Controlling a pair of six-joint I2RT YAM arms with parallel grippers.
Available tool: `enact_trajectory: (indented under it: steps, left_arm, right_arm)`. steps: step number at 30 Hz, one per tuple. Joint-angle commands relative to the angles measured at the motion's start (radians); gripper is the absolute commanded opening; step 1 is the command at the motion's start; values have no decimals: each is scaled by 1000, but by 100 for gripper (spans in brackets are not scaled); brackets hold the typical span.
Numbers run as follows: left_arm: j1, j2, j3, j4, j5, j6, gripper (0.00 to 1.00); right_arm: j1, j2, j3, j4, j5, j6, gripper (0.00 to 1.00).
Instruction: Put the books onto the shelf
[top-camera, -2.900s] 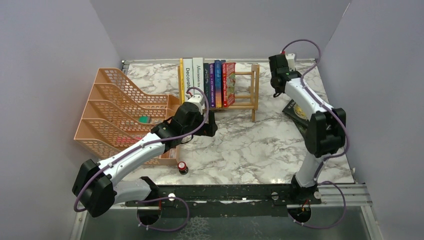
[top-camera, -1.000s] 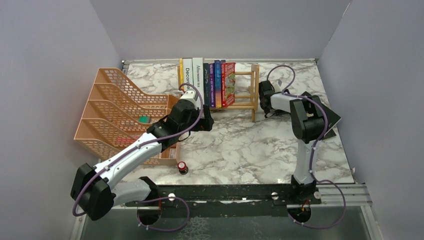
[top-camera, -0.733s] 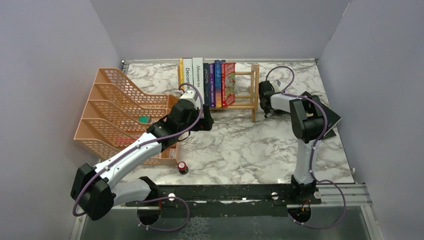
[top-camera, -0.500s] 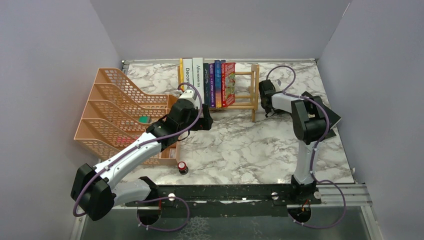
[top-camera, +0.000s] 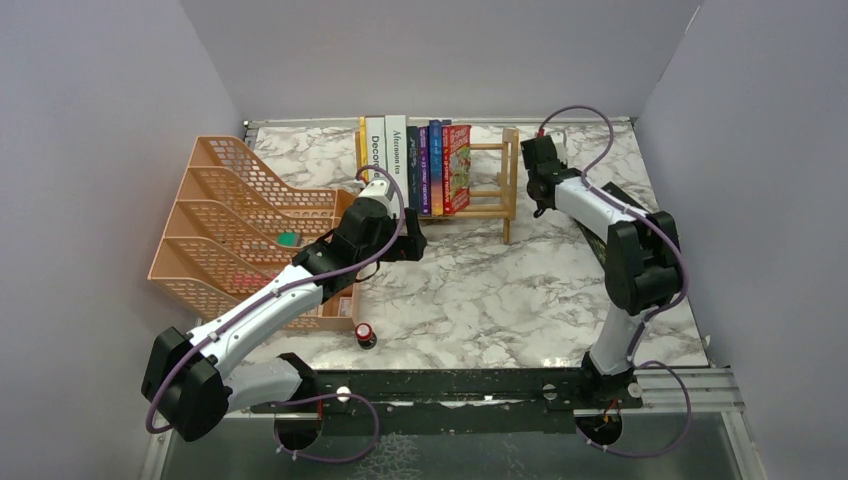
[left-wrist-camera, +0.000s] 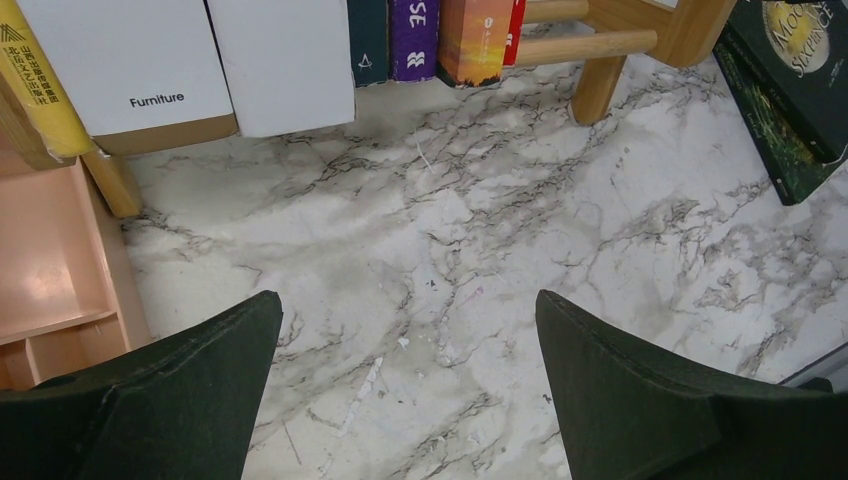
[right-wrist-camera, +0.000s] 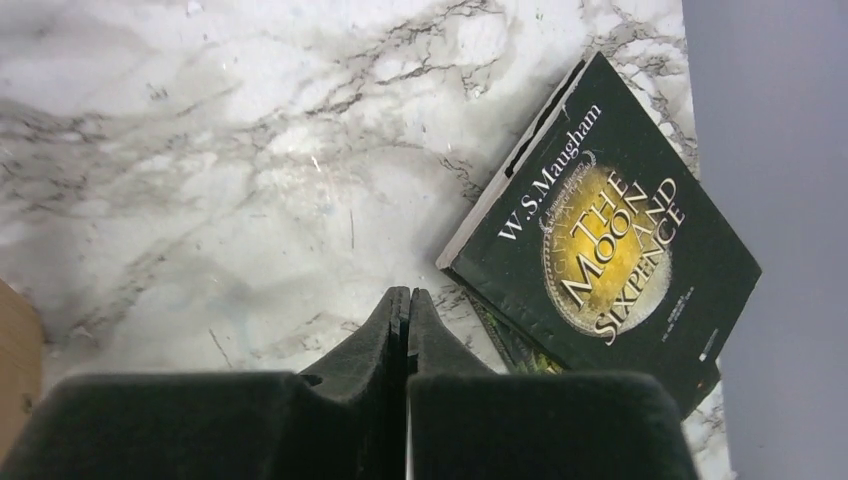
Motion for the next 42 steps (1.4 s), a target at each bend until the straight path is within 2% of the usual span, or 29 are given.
enact_trajectory:
  steps: [1, 5, 6, 13, 16, 25, 30, 38, 42]
  left_arm:
    - [6, -5, 27, 26, 30, -7, 97]
    - [6, -7, 26, 24, 30, -2, 97]
    - [5, -8, 26, 23, 29, -2, 97]
    - [8, -11, 25, 19, 21, 1, 97]
    - [10, -10, 25, 20, 21, 1, 97]
    - [13, -9, 26, 20, 21, 1, 97]
    - [15, -10, 25, 21, 22, 1, 97]
    - [17, -3, 23, 26, 31, -2, 97]
    - [20, -6, 23, 26, 30, -2, 97]
  right_arm:
    - [0, 1, 35, -50, 50, 49, 11]
    - [-9, 56, 54, -84, 134, 86, 40]
    - [-16, 68, 61, -95, 137, 99, 44]
    - [-50, 139, 91, -131, 134, 126, 68]
    - [-62, 186, 111, -131, 131, 99, 74]
    - [-66, 301, 125, -63, 249, 23, 74]
    - [-67, 331, 105, -49, 300, 12, 60]
    - [-67, 341, 71, -14, 317, -4, 52]
    - [-66, 346, 81, -8, 318, -7, 36]
